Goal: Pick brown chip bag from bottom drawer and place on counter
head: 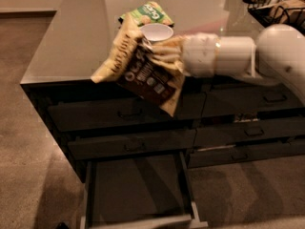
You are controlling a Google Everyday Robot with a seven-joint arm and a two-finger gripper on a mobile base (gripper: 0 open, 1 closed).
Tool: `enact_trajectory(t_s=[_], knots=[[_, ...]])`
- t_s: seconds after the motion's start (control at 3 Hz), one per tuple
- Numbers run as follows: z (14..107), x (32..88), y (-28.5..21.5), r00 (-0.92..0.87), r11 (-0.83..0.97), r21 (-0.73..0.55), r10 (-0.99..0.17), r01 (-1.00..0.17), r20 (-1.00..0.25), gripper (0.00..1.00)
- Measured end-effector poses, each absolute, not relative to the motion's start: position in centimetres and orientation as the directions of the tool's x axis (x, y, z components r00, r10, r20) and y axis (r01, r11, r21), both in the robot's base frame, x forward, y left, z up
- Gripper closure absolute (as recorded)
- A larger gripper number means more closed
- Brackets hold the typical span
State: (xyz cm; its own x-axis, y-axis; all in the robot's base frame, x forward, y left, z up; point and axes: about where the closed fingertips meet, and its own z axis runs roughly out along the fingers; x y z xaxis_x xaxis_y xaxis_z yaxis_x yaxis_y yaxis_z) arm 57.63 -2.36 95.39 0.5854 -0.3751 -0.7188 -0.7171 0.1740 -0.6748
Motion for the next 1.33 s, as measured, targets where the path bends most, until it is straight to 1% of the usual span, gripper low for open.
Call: enact_trajectory(t_s=[0.33,0.67,1.33], knots=[[95.6,60.6,2.6,0.599,0.148,-0.678,-0.362,-0.719,-0.714,1.0],[95.4,63.0,7.4,0.587,0.123,-0.67,-0.387,-0.732,-0.711,1.0],[96.9,67.2,14.5,0.545,0.13,-0.63,-0.39,-0.765,-0.742,1.0]])
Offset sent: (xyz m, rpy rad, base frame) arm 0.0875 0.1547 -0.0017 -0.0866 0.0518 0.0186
